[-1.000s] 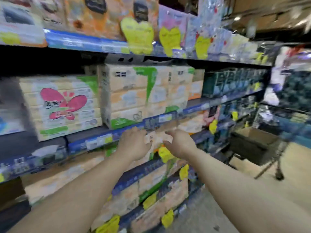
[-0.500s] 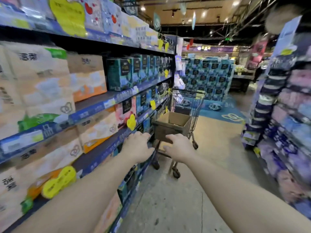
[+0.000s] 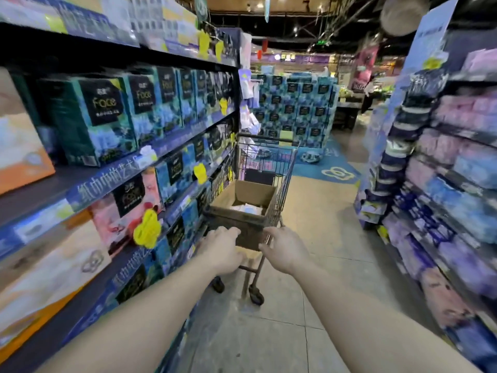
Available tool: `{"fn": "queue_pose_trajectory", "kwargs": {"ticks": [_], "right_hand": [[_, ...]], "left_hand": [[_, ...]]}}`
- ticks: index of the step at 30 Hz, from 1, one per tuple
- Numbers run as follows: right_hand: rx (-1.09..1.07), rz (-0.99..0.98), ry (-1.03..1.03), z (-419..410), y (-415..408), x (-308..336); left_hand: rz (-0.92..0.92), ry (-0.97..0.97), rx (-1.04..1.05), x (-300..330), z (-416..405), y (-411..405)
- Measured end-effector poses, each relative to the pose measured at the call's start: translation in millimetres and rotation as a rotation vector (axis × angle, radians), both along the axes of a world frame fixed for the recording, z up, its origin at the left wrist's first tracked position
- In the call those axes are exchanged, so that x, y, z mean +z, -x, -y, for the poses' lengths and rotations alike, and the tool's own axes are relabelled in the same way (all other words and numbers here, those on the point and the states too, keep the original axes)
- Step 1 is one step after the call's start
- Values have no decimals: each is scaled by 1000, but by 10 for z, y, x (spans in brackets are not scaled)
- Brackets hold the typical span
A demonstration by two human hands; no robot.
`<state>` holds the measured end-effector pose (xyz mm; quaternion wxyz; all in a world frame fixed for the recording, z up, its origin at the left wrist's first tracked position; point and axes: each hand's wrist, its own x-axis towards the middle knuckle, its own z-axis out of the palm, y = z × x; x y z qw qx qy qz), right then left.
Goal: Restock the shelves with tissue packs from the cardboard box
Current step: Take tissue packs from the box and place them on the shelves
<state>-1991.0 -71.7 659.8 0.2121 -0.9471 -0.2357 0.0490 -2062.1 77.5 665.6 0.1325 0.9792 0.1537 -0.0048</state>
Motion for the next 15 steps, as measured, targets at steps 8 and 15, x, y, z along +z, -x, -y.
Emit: {"fn": "queue_pose_trajectory", "kwargs": {"ticks": [8,15], "right_hand": [[28,-32,30,-104,-1781,-325],[129,-57,152,-286,-3397,-340]], "left_hand": [[-17,33,57,-314,-46,-1767],[-67,111,213,-439,-350,-3067]]}}
